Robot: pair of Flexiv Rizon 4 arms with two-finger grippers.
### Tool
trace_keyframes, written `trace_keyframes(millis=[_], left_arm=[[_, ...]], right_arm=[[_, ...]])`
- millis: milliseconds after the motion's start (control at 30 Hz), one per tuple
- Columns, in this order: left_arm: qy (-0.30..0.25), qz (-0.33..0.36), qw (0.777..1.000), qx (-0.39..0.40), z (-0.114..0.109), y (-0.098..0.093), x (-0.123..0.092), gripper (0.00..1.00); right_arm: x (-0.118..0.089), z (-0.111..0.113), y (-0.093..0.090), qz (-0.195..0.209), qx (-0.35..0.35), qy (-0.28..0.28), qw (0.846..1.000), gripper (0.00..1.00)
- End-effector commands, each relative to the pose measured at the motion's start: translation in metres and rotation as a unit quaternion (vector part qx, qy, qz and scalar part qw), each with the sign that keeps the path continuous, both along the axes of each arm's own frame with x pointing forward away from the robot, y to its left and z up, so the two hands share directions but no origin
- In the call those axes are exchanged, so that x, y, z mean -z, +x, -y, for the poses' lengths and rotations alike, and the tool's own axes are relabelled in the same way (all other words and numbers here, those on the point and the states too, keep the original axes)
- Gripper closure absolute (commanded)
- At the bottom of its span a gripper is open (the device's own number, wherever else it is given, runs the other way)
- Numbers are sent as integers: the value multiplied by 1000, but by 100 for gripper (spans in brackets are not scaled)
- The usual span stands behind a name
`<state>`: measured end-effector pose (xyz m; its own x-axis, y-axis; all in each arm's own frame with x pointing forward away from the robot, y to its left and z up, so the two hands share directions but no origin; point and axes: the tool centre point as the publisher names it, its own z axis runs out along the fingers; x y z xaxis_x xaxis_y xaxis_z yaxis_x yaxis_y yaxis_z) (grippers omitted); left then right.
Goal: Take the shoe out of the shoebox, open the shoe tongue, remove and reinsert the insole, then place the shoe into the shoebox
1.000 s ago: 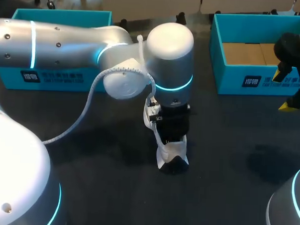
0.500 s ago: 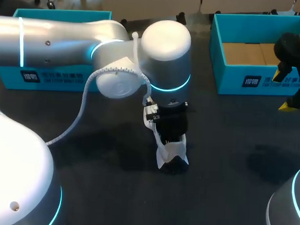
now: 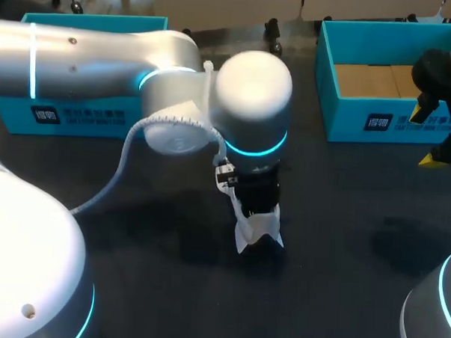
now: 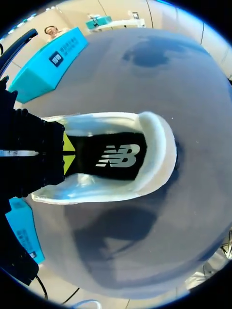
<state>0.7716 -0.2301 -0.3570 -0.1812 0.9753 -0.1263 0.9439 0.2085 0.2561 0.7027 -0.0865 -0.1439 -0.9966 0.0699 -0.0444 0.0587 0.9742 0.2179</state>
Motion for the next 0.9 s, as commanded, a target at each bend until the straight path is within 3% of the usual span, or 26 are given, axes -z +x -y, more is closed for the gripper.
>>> trace_keyframes(millis=[33,167,200,267,333,433,900], left_arm=[[7,32,999,-7,-4,-3,-3,100],[18,37,999,-11,-6,1,-4,100],[19,37,999,-11,-7,2,-4,94],[23,40,999,-9,-8,3,-4,53],[26,41,999,-8,-8,4,-4,38],[32,40,999,-2,-10,4,-6,0],[47,27,998,31,-20,-7,-17,0]], right_arm=[[0,-1,2,-2,0,-1,1000,0],[0,-1,2,-2,0,-1,1000,0],[0,-1,2,-2,0,-1,1000,0],[0,-1,2,-2,0,-1,1000,0],[0,-1,2,-2,0,-1,1000,0],[0,-1,2,-2,0,-1,1000,0],[0,-1,2,-2,0,-1,1000,0]])
